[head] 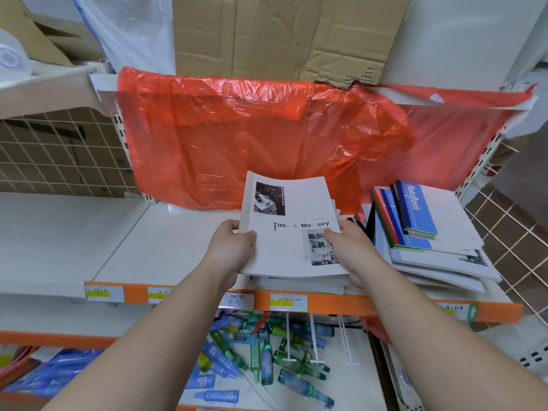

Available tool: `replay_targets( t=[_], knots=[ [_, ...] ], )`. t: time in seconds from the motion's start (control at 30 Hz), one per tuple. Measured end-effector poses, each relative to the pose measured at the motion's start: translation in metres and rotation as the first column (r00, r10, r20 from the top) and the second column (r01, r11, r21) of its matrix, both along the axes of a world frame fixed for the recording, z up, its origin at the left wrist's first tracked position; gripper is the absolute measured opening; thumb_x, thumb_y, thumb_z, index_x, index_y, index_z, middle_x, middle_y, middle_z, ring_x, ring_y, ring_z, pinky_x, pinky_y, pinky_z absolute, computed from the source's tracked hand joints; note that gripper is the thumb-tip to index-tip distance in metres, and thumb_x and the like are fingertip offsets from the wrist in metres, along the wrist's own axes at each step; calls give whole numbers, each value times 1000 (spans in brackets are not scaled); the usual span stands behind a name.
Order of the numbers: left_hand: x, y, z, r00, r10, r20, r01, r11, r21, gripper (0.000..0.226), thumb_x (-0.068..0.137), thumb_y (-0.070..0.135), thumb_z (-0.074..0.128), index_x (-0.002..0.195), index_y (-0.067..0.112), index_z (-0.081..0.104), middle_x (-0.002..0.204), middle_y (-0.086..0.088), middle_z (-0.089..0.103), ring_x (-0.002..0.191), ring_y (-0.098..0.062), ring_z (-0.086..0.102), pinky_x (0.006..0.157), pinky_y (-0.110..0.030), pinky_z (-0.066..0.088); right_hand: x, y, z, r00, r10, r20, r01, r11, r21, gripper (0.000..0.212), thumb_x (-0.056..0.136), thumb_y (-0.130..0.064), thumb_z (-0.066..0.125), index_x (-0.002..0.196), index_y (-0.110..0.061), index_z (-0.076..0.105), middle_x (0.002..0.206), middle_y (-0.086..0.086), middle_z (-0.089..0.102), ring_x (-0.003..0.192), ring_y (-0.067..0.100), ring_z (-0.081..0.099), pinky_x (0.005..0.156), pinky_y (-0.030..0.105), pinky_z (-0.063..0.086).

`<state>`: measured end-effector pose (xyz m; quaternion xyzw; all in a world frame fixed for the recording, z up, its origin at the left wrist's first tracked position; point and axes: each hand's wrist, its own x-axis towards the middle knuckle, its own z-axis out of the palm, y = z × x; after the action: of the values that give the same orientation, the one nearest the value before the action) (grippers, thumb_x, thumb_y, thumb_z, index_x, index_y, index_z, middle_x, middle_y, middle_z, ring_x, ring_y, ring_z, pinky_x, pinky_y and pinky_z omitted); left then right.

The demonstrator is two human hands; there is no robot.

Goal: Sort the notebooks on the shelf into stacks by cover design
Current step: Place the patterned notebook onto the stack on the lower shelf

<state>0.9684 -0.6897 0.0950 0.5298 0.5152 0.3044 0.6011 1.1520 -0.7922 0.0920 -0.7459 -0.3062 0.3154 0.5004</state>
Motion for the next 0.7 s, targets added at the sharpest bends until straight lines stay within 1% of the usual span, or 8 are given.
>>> replay_targets(
  t=[0.1,0.2,0.27,0.33,0.4,0.5,0.6,0.7],
  knots=[
    [-21,-1,1,998,63,11,-63,998,1,17,95,9,55,112,10,56,106,-11,70,96,-31,69,87,-49,57,-13,15,3,999,35,13,-35,999,17,20,98,-20,47,114,-23,58,105,-10,66,94,17,63,82,35,51],
    [-56,0,1,987,161,6,-161,987,10,15,94,8,56,109,10,56,106,-12,70,96,-32,69,89,-51,56,-41,37,4,991,133,11,-133,991,24,15,99,-17,47,105,-23,59,101,-6,68,89,18,65,70,29,52],
    [-84,2,-2,970,245,-4,-245,970,11,14,94,7,55,107,10,56,104,-12,70,92,-32,69,85,-49,57,-67,52,3,979,204,-7,-204,979,25,16,99,-16,46,107,-23,58,102,-3,68,86,19,67,62,27,51],
    [-114,4,-6,947,322,-1,-322,947,4,12,94,6,56,105,11,56,100,-11,70,84,-28,69,74,-43,59,-95,66,0,962,271,-23,-270,962,27,20,99,-14,45,112,-22,58,101,-4,69,79,16,68,54,23,51],
    [-143,5,-8,923,384,0,-384,923,3,14,94,4,55,107,11,55,99,-10,68,80,-25,66,69,-36,56,-122,78,-4,939,343,-27,-342,939,24,25,98,-12,44,115,-22,59,100,-5,69,76,14,69,52,22,52],
    [-185,8,-11,892,453,9,-453,892,-4,18,94,3,55,112,9,54,103,-11,68,84,-26,66,70,-35,56,-163,99,-6,908,417,-32,-418,909,-4,20,98,-12,44,108,-18,60,100,0,70,80,18,69,61,29,56],
    [-232,16,-16,866,501,8,-501,866,-9,17,94,5,56,110,9,56,106,-14,69,93,-31,68,83,-45,57,-208,123,-8,884,464,-56,-466,884,-28,14,97,-12,45,102,-17,58,98,5,70,78,24,70,59,34,57],
    [-281,29,-21,848,529,18,-529,849,-13,13,94,5,55,105,9,57,103,-13,70,88,-29,68,80,-42,56,-257,144,-13,864,501,-50,-503,863,-37,16,94,-14,46,104,-15,59,96,8,72,79,28,72,66,48,60]
  ],
)
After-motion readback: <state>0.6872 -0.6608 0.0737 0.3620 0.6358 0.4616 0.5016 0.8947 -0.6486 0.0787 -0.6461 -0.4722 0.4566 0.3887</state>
